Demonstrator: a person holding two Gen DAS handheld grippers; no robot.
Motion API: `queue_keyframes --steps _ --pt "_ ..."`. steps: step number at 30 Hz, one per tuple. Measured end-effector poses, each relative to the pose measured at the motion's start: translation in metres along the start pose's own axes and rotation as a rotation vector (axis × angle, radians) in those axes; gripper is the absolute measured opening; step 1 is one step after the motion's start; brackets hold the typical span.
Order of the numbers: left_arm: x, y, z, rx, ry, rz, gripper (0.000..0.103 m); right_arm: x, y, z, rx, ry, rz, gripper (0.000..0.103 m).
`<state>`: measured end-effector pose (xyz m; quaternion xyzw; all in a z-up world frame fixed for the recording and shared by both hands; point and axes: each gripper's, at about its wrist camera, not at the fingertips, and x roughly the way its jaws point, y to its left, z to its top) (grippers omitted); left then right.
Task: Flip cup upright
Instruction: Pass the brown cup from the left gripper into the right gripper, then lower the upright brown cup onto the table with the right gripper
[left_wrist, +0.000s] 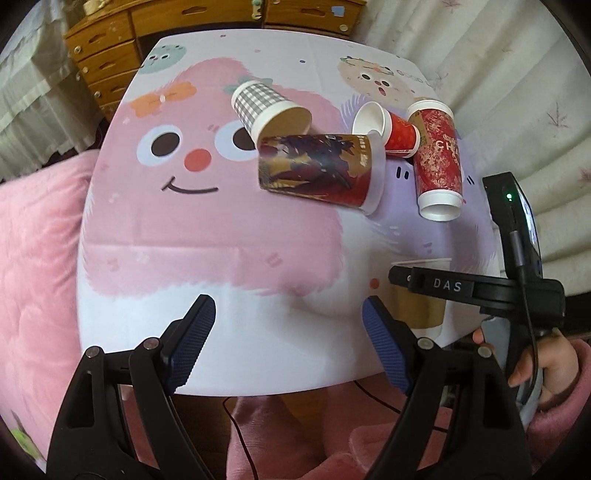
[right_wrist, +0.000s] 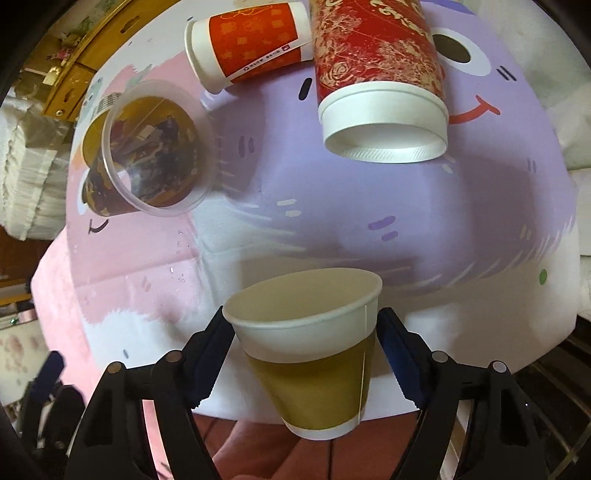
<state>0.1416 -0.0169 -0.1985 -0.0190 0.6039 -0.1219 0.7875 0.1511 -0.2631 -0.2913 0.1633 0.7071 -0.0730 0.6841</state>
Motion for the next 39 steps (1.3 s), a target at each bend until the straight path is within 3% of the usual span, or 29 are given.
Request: queue_keyframes --steps 2,8,11,16,19,22,29,39 --pt "-0.004 0.007 0.001 0.033 0.0 -0.004 0.08 -0.001 0.007 -0.004 0.0 -0.031 -0.02 0.074" --pt "-0.01 0.024 0.002 0.102 0.02 -0.019 0.08 -0.017 0.029 -0.02 0.019 -0.152 -0.014 0.072" --pt "-0.017 0.028 0.001 0.142 0.009 -0.024 0.08 -0.03 0.04 -0.033 0.037 -0.3 0.024 0.071" --pt "-0.028 0.036 -0.001 0.177 -0.026 -0.027 0.08 -0.032 0.053 -0.066 -0.025 -0.622 -0.039 0.07" --pt "-0.033 0.043 0.0 0.16 -0.047 -0.053 0.08 -0.027 0.054 -0.086 -0.058 -0.775 0.01 0.07" --pt "-0.035 0.047 0.003 0.146 -0.058 -0.048 0.08 -0.023 0.053 -0.099 -0.094 -0.874 0.024 0.069" --pt "-0.038 0.048 0.008 0.116 -0.078 -0.066 0.08 -0.02 0.053 -0.111 -0.165 -0.895 0.001 0.07" --pt "-0.039 0.037 0.005 0.151 -0.072 -0.1 0.08 -0.005 0.038 -0.104 -0.188 -0.708 0.027 0.071"
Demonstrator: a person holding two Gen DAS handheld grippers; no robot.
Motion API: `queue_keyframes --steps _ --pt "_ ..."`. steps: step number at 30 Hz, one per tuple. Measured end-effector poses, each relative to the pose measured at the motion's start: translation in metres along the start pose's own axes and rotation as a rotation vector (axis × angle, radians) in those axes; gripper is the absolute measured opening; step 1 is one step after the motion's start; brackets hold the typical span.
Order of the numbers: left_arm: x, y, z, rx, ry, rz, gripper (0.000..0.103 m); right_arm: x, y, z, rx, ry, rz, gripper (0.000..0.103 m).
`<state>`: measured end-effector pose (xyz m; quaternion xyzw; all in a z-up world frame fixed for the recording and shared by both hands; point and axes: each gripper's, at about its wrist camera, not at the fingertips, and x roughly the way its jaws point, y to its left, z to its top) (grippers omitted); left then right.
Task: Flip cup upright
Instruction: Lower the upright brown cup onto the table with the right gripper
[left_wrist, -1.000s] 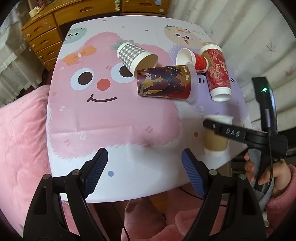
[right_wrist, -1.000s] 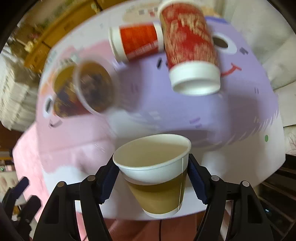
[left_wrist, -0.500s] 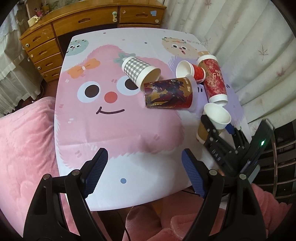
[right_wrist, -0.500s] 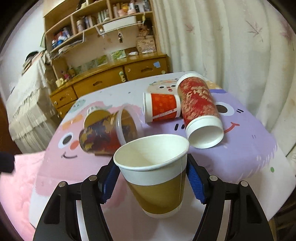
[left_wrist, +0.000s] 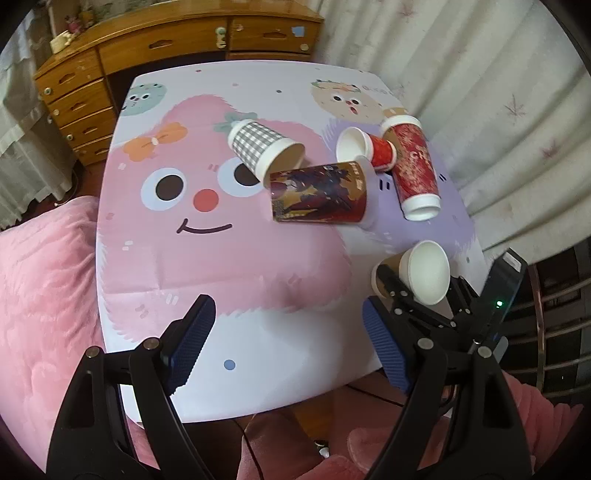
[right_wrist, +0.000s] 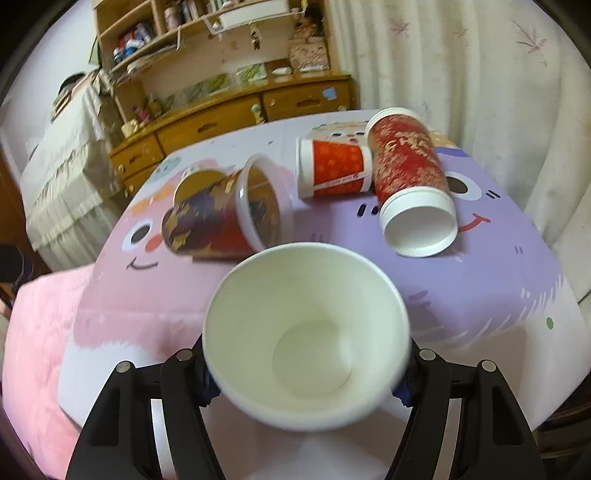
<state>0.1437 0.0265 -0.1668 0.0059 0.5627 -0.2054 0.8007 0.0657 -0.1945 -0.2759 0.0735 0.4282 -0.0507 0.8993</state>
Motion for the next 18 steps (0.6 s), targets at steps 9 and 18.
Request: queue_keyframes --steps 9,18 --pt "-0.006 -0.007 -0.003 0.101 0.01 -0.029 0.08 -0.011 0.016 -0.008 0.003 0.129 0.029 0.095" --pt "-0.052 -0.03 -0.001 0.099 -0.177 -0.009 0.08 -0.072 0.008 0.011 -0.036 0.233 0.025 0.096"
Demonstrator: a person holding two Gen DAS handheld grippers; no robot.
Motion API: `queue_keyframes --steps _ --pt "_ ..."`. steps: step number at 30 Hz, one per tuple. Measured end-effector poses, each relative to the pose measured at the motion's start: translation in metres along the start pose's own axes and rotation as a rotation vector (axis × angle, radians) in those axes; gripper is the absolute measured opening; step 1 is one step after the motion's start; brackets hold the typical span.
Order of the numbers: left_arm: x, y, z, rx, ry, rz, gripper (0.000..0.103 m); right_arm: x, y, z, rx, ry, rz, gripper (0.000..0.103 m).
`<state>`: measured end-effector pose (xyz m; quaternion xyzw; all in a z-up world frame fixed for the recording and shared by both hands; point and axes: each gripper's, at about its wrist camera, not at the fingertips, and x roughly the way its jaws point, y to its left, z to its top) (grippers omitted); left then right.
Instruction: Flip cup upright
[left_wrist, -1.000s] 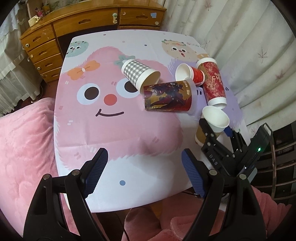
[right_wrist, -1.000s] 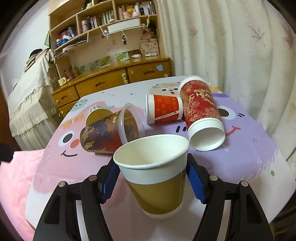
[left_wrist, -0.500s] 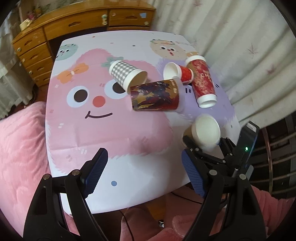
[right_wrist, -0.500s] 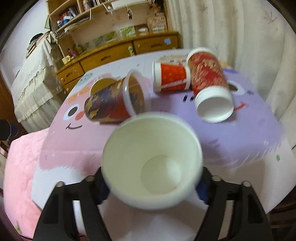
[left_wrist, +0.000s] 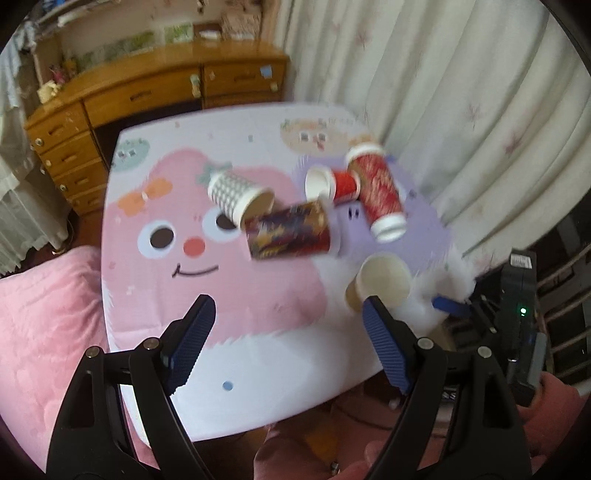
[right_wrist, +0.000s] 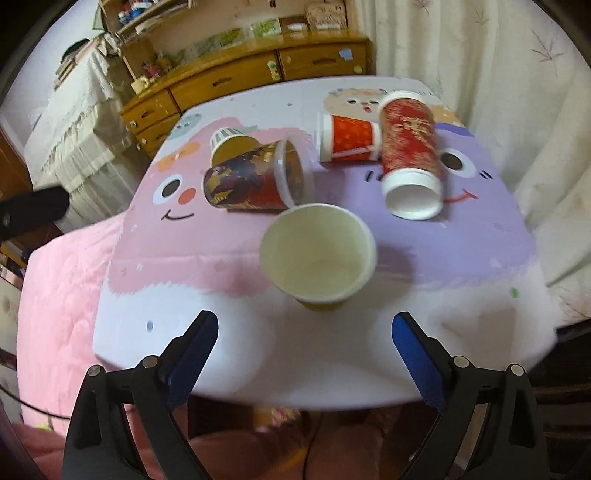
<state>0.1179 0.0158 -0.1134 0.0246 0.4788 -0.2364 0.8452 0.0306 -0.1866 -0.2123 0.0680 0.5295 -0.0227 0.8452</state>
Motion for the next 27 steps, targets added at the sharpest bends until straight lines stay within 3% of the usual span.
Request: queue_keyframes --steps 9,16,19,21,27 --pt "-0.07 -0.048 0.018 -0.107 -0.15 0.06 0.08 -0.099 -0.041 0.013 0.033 0.1 0.066 0.102" --pt "-0.086 -0.101 0.015 -0.175 -0.086 0.113 0.08 -0.161 -0.059 0.02 0.091 0.138 0.153 0.103" --pt "-0.089 -0.126 0.002 -0.154 -0.11 0.2 0.08 -0.187 -0.068 0.022 0.141 0.07 0.205 0.103" --pt "-0.092 -0.141 -0.007 -0.145 -0.126 0.259 0.08 -0.204 -0.069 0.021 0.119 0.002 0.124 0.103" --pt "-0.108 -0.156 -0.026 -0.204 -0.204 0.362 0.086 -0.247 -0.076 0.009 0.06 -0.171 0.05 0.103"
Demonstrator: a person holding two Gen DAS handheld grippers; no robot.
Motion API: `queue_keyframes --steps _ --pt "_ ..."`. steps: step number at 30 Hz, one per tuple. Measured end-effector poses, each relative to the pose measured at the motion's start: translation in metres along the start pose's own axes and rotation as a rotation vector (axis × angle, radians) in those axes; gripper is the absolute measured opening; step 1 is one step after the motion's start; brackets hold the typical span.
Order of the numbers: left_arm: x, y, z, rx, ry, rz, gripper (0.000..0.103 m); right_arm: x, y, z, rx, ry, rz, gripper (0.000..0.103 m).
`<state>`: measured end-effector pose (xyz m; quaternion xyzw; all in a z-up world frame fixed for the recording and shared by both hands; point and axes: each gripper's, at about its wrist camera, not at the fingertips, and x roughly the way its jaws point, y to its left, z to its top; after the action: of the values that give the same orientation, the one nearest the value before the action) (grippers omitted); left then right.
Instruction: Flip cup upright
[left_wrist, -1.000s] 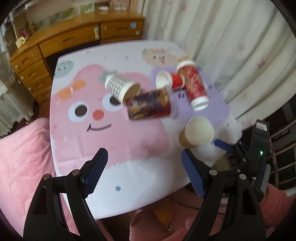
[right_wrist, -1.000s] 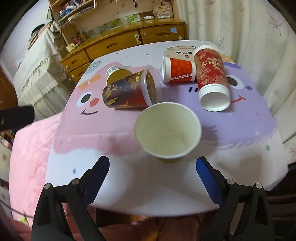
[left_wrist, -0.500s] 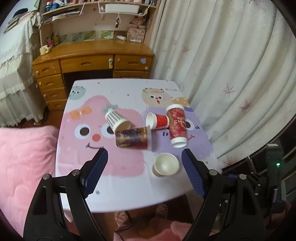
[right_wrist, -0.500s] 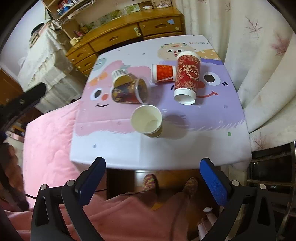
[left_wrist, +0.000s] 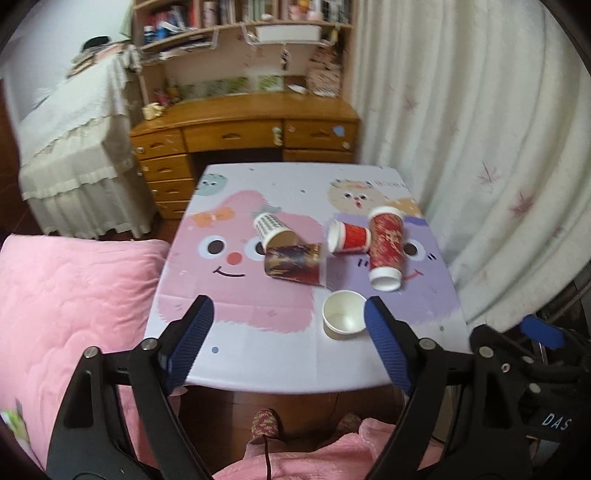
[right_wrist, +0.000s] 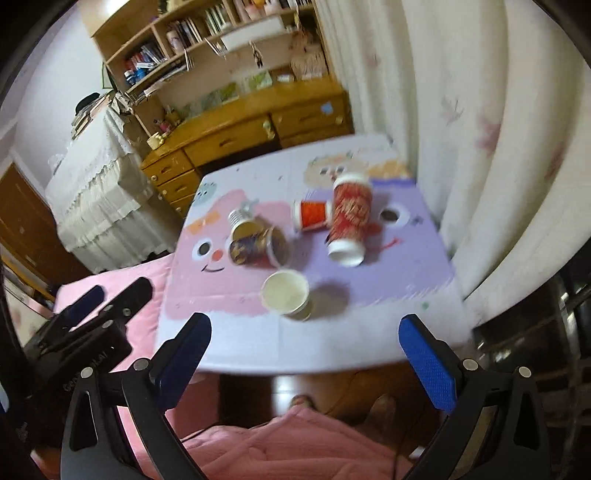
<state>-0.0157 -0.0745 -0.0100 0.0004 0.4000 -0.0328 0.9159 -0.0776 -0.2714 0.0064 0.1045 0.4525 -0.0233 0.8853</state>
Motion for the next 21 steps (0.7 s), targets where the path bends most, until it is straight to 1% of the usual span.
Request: queue_keyframes --steps 2,4,5,8,13,18,21 --pt "-0.003 0.003 0.0 -0.025 -0.012 0.014 0.09 -0.01 -0.001 0.0 -0.022 -0.039 -0.012 0.103" --pt "-0.005 0.005 0.001 -0.04 -0.026 0.035 0.1 -0.02 -0.001 -0.001 -0.045 -0.072 -0.014 0.103" --pt "-0.007 0.005 0.0 -0.048 -0.036 0.046 0.102 -0.024 -0.001 -0.001 -0.054 -0.081 -0.009 0.103" --pt "-0.012 0.008 0.0 -0.062 -0.054 0.062 0.102 -0.026 -0.002 -0.002 -0.056 -0.087 0.001 0.103" --pt "-0.017 0.012 -0.001 -0.066 -0.055 0.079 0.102 -0.027 -0.003 -0.001 -0.063 -0.096 -0.002 0.103" --pt "-0.017 0.011 0.0 -0.061 -0.061 0.083 0.102 -0.021 0.004 0.001 -0.095 -0.119 -0.011 0.103" --pt "-0.016 0.009 0.001 -0.054 -0.06 0.08 0.102 -0.018 0.007 0.003 -0.112 -0.115 -0.012 0.103"
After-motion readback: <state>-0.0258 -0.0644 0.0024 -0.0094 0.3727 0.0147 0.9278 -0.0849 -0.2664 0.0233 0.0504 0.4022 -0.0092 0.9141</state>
